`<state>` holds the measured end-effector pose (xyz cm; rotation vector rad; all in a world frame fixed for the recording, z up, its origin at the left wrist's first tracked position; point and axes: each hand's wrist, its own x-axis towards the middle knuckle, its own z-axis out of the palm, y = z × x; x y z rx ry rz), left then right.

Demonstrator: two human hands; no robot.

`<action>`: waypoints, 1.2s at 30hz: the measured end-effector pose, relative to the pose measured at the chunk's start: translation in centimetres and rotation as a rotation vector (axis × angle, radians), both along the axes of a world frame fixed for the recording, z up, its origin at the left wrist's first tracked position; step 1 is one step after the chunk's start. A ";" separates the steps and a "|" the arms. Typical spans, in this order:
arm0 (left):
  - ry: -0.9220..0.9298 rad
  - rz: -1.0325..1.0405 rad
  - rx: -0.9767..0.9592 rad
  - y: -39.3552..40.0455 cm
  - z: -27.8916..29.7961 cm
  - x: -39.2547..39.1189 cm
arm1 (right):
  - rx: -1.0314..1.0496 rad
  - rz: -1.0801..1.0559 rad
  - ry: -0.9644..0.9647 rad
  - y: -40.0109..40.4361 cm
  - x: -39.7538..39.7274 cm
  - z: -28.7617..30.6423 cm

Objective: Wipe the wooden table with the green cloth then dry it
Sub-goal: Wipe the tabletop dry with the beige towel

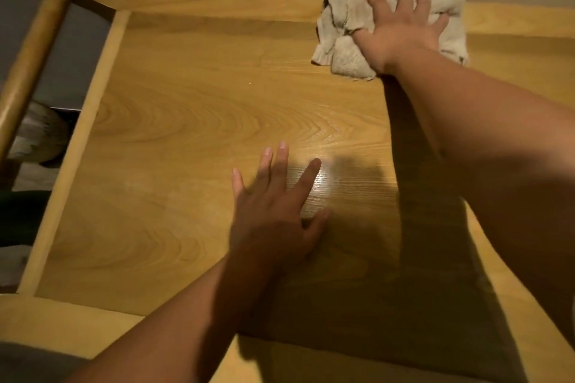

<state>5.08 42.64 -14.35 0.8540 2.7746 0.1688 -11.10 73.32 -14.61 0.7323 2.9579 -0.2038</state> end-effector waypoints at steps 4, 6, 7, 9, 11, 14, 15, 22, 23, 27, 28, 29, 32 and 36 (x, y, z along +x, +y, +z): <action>-0.064 0.012 -0.021 0.4 0.3 0.0 | 0.008 0.038 -0.009 -1.1 2.4 0.7; -0.041 0.007 -0.028 0.6 0.4 0.0 | 0.005 0.041 -0.007 -2.1 4.9 1.0; -0.023 -0.001 -0.034 0.6 0.4 0.0 | -0.001 0.038 -0.016 -2.8 6.5 1.1; -0.003 -0.007 -0.047 0.5 0.3 0.0 | -0.022 0.032 -0.052 -4.4 9.9 1.4; -0.009 0.007 -0.070 0.6 0.3 0.0 | -0.047 0.030 -0.083 -6.3 13.6 1.7; -0.009 0.018 -0.056 0.7 0.4 0.0 | -0.073 0.010 -0.089 -9.1 20.2 1.8; -0.004 0.015 -0.050 0.6 0.4 0.0 | -0.085 0.002 -0.089 -10.3 22.7 1.7; 0.023 0.011 -0.058 0.6 0.4 0.1 | -0.100 0.027 -0.058 -18.1 38.8 2.8; 0.028 0.012 -0.056 0.5 0.4 0.1 | -0.097 0.034 -0.066 -18.6 40.4 2.7; 0.042 0.015 -0.051 0.4 0.2 0.0 | -0.081 0.042 -0.097 -18.9 42.4 2.4; 0.043 0.014 -0.055 0.3 0.2 0.0 | -0.083 0.035 -0.094 -19.0 42.3 2.4; 0.044 0.013 -0.057 0.3 0.1 0.0 | -0.084 0.028 -0.087 -19.1 42.2 2.3; 0.046 0.011 -0.066 0.4 0.1 -0.1 | -0.096 0.015 -0.075 -19.2 42.2 2.5; 0.016 0.021 -0.101 0.7 0.3 -0.2 | -0.101 0.004 -0.059 -19.3 42.1 2.9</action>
